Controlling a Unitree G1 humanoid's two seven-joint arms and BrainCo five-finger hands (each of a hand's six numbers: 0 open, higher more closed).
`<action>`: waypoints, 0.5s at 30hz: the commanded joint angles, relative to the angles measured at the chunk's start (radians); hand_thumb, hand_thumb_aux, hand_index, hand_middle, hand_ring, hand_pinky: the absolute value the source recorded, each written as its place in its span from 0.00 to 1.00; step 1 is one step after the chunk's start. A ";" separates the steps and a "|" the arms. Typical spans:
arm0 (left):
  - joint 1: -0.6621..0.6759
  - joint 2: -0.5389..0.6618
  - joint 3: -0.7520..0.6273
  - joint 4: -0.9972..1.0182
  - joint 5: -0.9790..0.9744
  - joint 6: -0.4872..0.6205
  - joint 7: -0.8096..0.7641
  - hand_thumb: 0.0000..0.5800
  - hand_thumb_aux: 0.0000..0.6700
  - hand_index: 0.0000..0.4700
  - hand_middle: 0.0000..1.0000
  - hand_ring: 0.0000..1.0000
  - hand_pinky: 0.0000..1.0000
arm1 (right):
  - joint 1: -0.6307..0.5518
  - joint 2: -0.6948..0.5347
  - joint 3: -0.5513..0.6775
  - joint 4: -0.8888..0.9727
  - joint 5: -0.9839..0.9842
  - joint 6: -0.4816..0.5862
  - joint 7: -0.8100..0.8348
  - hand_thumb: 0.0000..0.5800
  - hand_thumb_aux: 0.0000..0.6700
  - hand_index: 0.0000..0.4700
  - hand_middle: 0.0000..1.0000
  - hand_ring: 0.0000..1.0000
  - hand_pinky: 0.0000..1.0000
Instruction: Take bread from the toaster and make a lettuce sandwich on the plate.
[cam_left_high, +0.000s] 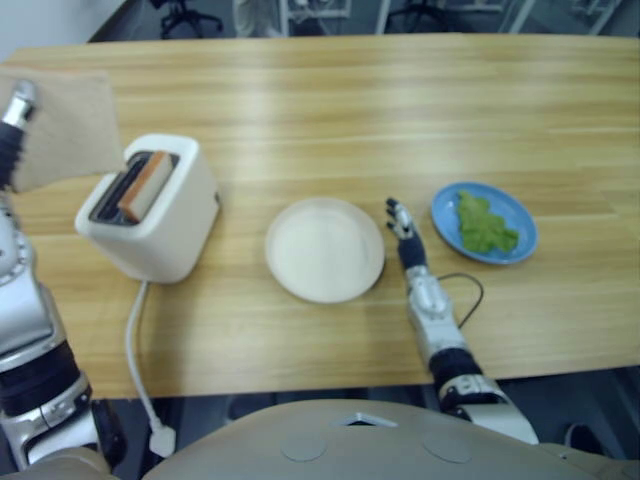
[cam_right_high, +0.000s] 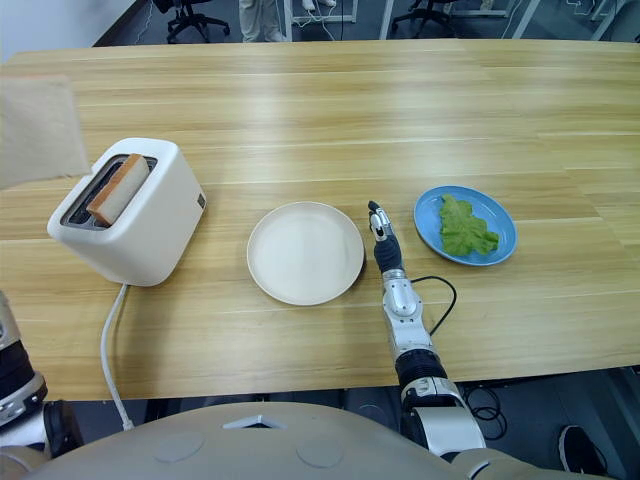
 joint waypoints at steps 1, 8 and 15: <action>-0.019 -0.040 0.007 -0.066 -0.103 0.005 0.006 1.00 1.00 0.98 1.00 1.00 1.00 | 0.004 0.003 0.004 0.044 -0.004 0.024 -0.003 0.00 0.00 0.00 0.00 0.00 0.00; 0.001 -0.236 -0.260 -0.160 -0.188 0.088 0.018 1.00 1.00 0.98 1.00 1.00 1.00 | -0.006 0.006 0.005 0.063 -0.004 0.022 -0.006 0.00 0.00 0.00 0.00 0.00 0.00; 0.138 -0.418 -0.681 -0.041 -0.101 0.064 -0.012 1.00 1.00 0.98 1.00 1.00 1.00 | -0.004 0.005 0.003 0.067 -0.004 0.021 -0.008 0.00 0.00 0.00 0.00 0.00 0.00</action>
